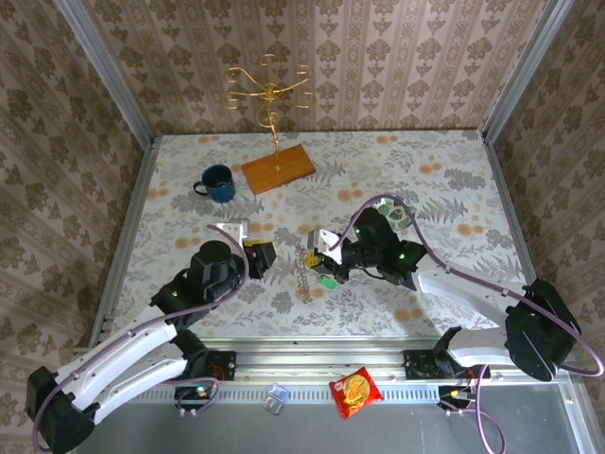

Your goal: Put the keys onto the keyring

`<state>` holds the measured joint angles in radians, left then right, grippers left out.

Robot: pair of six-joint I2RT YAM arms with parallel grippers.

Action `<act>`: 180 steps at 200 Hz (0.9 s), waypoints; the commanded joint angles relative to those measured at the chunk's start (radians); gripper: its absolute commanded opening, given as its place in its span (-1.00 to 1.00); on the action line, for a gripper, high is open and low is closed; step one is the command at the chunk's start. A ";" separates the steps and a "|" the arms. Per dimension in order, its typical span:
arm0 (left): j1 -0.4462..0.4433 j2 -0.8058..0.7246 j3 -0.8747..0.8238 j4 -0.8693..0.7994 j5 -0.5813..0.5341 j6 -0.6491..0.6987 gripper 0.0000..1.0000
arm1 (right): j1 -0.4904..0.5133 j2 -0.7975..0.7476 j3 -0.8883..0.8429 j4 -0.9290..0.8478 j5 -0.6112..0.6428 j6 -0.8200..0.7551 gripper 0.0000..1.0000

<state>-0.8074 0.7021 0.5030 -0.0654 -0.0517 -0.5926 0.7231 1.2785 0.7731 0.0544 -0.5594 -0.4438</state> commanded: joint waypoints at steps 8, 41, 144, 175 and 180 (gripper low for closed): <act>-0.015 -0.057 -0.084 0.152 0.145 0.359 -0.33 | -0.023 -0.013 -0.009 0.093 -0.115 -0.004 -1.00; -0.016 -0.064 -0.169 0.295 0.241 0.697 -0.36 | -0.041 -0.020 -0.018 0.116 -0.198 0.007 -1.00; -0.014 0.118 -0.165 0.471 0.484 0.916 -0.57 | -0.028 -0.059 -0.013 0.057 -0.165 -0.079 -1.00; -0.015 0.119 -0.167 0.493 0.486 0.915 -0.59 | -0.019 -0.059 -0.011 0.038 -0.151 -0.103 -1.00; -0.016 0.119 -0.167 0.495 0.489 0.914 -0.59 | -0.018 -0.059 -0.010 0.036 -0.151 -0.105 -1.00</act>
<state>-0.8185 0.8219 0.3336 0.3695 0.3977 0.2935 0.6952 1.2442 0.7570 0.0959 -0.7147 -0.5064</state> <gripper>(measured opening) 0.207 0.052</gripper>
